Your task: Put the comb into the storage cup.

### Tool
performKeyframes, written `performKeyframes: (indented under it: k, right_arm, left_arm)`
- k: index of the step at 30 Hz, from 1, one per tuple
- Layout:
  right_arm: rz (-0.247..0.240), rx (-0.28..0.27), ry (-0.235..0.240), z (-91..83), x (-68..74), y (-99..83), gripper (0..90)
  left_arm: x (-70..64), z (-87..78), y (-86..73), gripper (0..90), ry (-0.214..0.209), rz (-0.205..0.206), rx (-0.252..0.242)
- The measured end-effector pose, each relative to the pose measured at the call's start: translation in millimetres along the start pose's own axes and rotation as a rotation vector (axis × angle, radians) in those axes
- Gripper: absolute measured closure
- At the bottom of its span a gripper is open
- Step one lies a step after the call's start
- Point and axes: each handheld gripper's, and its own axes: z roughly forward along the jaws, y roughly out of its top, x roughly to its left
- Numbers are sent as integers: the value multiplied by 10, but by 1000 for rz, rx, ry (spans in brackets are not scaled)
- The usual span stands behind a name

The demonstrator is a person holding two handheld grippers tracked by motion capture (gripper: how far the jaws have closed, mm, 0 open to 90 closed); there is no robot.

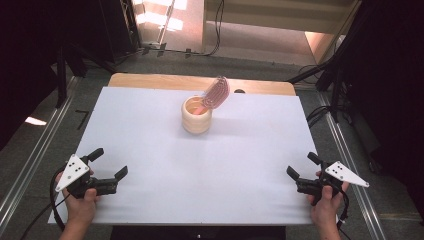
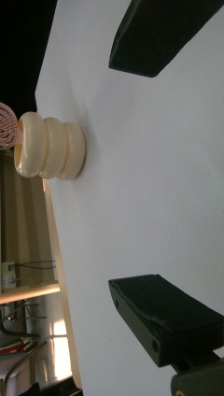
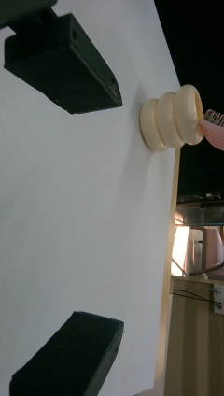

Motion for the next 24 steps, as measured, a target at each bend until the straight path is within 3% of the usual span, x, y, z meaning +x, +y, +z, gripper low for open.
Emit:
performKeyframes:
  k: [4, 24]
  right_arm:
    - [17, -11, 0, -13, -29, -13, 0]
    - [15, -11, -8, 4, -46, -57, 0]
  left_arm:
    - [-4, 3, 1, 1, 1, 9, 3]
    - [-15, 20, -2, 1, 0, 16, 8]
